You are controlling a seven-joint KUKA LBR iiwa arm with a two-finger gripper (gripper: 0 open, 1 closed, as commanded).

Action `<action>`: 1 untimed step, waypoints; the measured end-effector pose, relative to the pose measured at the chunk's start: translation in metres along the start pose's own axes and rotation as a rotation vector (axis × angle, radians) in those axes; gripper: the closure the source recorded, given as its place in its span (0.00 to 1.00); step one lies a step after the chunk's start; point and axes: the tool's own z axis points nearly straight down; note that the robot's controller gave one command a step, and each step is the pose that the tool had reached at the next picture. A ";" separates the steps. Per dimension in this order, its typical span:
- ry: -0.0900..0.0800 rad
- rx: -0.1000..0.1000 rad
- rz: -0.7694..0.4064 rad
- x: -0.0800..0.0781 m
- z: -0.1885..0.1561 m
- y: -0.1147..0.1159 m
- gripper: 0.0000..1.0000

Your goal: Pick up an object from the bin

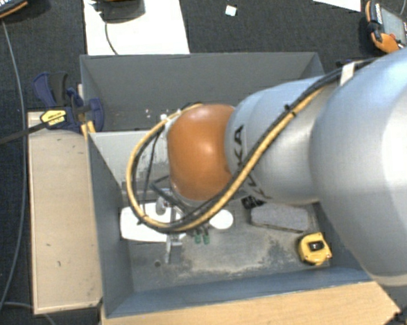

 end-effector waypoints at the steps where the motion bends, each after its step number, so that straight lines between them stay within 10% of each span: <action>1: 0.000 0.000 0.001 0.000 0.000 0.000 0.00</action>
Offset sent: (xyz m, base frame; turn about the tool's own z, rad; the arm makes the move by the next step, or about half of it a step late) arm -0.0292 -0.0447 -0.0140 0.0078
